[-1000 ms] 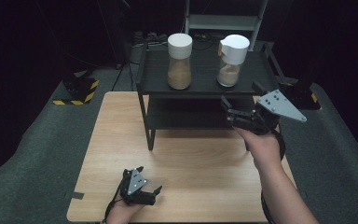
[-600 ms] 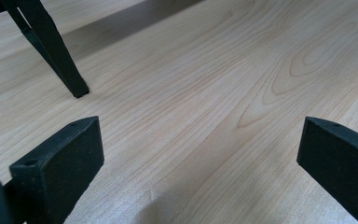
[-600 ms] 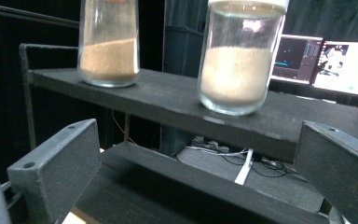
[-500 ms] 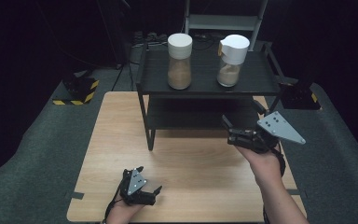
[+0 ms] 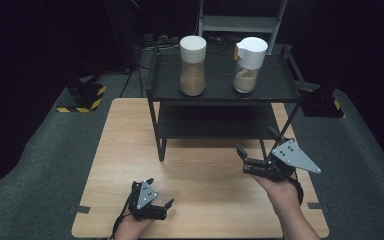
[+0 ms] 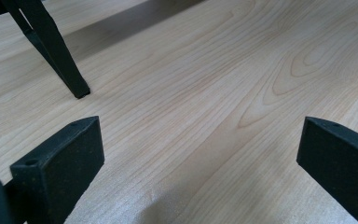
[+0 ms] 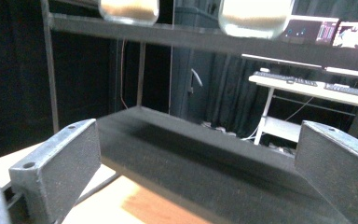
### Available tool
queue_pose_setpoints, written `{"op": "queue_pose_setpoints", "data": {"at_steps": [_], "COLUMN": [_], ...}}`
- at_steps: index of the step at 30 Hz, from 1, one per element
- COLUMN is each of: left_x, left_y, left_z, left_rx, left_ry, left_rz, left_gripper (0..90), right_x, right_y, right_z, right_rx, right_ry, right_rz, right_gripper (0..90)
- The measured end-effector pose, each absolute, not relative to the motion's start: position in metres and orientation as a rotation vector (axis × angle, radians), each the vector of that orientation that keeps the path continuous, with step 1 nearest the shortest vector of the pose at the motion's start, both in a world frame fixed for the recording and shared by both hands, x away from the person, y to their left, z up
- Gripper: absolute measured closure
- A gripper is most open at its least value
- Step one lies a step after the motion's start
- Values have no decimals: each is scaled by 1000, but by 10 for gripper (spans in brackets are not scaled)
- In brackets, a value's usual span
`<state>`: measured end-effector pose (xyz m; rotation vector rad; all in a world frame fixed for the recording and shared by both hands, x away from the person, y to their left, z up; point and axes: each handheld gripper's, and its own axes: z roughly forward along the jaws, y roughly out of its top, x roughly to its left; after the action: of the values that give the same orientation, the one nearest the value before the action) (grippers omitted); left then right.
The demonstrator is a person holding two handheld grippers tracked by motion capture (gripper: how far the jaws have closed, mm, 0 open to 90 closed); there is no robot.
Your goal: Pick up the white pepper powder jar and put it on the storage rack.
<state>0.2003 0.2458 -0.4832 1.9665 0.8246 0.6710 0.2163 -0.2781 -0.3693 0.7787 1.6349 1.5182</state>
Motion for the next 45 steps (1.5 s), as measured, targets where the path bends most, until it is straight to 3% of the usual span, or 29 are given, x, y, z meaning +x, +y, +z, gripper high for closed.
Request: {"op": "queue_pose_setpoints", "data": {"at_steps": [27,45], "left_x": [199,198], "left_y": [242,241], "left_z": [-482,-483], "left_rx": [1988,1995], "left_ry": [810,791], "left_rz": [687,698], "left_gripper": [10,10], "right_x": [209,206], "right_y": [-284,-282], "right_z": [-479,-490], "right_rx": [909,928], "right_ry": [1816,1937], "right_rz": [1321,1151], "right_gripper": [1,0]}}
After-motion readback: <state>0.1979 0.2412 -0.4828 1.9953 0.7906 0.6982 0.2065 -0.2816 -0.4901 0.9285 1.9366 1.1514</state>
